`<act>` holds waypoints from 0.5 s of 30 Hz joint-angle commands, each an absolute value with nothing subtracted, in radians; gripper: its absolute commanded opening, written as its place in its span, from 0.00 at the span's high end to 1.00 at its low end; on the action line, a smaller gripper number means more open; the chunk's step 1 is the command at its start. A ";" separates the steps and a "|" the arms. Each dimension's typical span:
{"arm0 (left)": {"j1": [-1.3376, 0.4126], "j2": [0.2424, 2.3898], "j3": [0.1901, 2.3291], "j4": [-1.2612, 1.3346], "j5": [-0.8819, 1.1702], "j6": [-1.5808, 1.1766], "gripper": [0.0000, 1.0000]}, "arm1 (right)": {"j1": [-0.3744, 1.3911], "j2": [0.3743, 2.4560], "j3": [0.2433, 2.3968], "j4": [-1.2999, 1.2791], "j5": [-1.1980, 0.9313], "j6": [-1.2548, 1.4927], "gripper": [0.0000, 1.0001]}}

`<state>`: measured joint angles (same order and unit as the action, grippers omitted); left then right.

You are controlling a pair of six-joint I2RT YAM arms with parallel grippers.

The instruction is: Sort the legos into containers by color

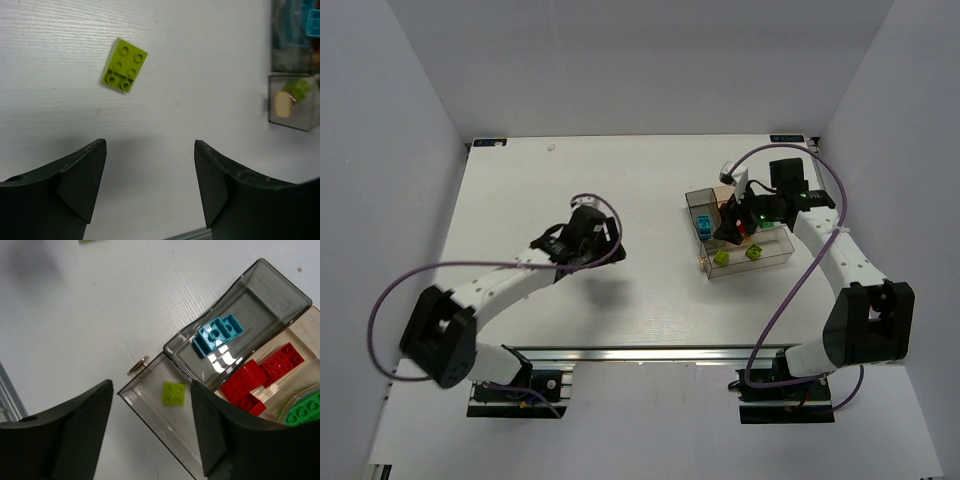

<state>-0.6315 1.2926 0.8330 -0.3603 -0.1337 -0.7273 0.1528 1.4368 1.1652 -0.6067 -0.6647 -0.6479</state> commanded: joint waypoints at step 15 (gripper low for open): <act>-0.618 1.891 1.425 -0.805 -0.403 -0.664 0.20 | 0.146 1.341 1.128 -0.509 -0.710 -0.512 0.20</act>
